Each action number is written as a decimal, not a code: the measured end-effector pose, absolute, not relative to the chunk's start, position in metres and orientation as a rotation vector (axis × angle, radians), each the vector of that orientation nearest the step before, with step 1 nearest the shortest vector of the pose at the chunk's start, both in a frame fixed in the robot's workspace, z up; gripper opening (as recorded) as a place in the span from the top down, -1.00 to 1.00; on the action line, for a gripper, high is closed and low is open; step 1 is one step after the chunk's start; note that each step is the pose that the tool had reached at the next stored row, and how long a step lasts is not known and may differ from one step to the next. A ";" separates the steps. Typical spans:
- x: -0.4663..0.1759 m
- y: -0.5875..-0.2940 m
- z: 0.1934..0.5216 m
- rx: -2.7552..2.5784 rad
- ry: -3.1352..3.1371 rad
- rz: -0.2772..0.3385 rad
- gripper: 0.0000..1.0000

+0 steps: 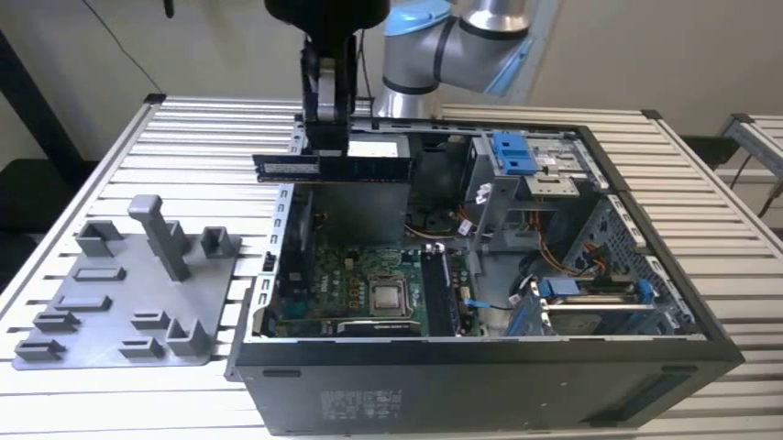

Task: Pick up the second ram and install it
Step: 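Pick up the second ram and move it above second insertion slot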

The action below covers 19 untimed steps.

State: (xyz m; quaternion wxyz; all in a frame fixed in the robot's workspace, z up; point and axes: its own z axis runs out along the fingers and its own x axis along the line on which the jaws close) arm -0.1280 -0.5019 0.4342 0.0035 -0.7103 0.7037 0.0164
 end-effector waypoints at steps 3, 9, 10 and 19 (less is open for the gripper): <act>-0.121 -0.502 0.434 -2.227 2.206 0.052 0.73; -0.106 -0.502 0.434 -2.227 2.206 0.053 0.73; -0.104 -0.502 0.434 -2.227 2.206 0.053 0.73; -0.083 -0.502 0.434 -2.228 2.207 0.054 0.73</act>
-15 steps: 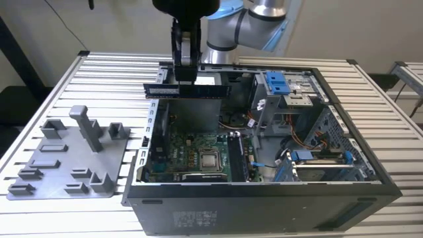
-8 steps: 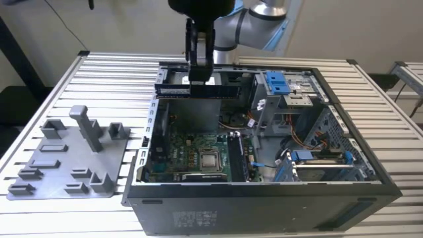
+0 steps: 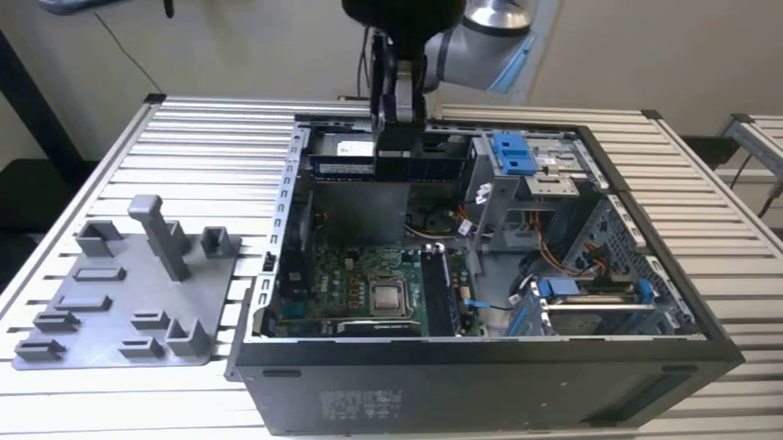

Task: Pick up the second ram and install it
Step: 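Pick up the second ram and move it above second insertion slot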

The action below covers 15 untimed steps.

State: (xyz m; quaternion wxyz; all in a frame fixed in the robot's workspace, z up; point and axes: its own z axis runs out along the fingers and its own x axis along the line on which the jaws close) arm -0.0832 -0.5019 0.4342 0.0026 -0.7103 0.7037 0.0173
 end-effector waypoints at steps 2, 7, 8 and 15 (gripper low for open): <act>-0.079 -0.502 0.434 -2.228 2.207 0.054 0.73; -0.068 -0.502 0.434 -2.228 2.207 0.055 0.73; -0.066 -0.502 0.434 -2.228 2.207 0.055 0.73; -0.051 -0.502 0.434 -2.228 2.207 0.055 0.73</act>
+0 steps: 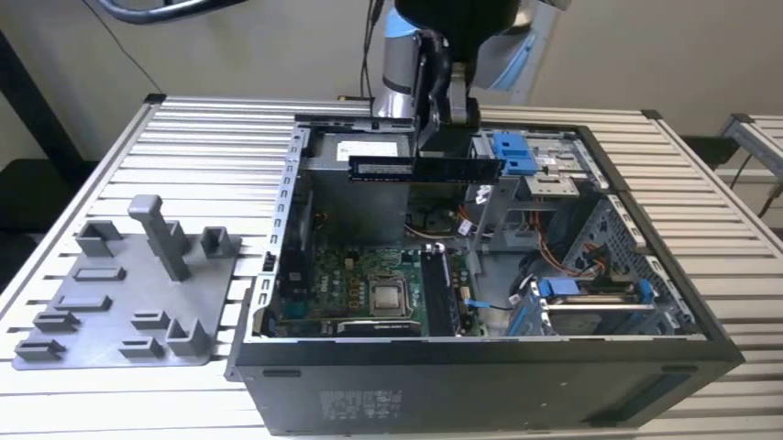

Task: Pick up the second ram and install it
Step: 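Pick up the second ram and move it above second insertion slot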

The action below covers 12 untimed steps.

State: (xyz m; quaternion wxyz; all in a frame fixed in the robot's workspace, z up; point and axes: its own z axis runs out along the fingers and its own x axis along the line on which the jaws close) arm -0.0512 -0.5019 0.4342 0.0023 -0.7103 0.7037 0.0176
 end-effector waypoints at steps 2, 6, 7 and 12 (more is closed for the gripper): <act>-0.047 -0.502 0.434 -2.228 2.207 0.055 0.73; -0.038 -0.502 0.434 -2.228 2.207 0.056 0.73; -0.035 -0.502 0.434 -2.228 2.207 0.056 0.73; -0.023 -0.502 0.434 -2.229 2.208 0.056 0.73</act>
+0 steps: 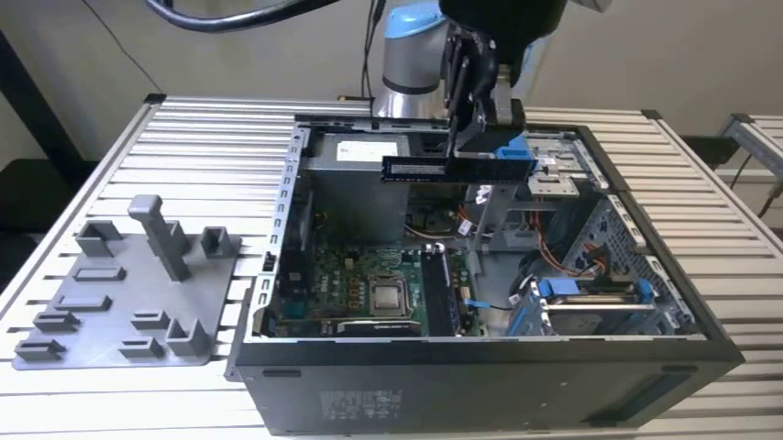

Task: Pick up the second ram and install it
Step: 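Pick up the second ram and move it above second insertion slot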

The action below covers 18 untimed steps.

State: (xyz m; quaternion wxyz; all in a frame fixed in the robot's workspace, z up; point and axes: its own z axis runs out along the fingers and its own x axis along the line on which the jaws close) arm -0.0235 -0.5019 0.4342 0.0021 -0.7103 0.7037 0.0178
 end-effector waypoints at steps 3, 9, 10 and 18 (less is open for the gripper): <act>-0.017 -0.502 0.434 -2.229 2.208 0.056 0.73; -0.005 -0.502 0.434 -2.229 2.208 0.056 0.73; -0.003 -0.502 0.434 -2.229 2.208 0.056 0.73; 0.009 -0.502 0.434 -2.229 2.208 0.056 0.73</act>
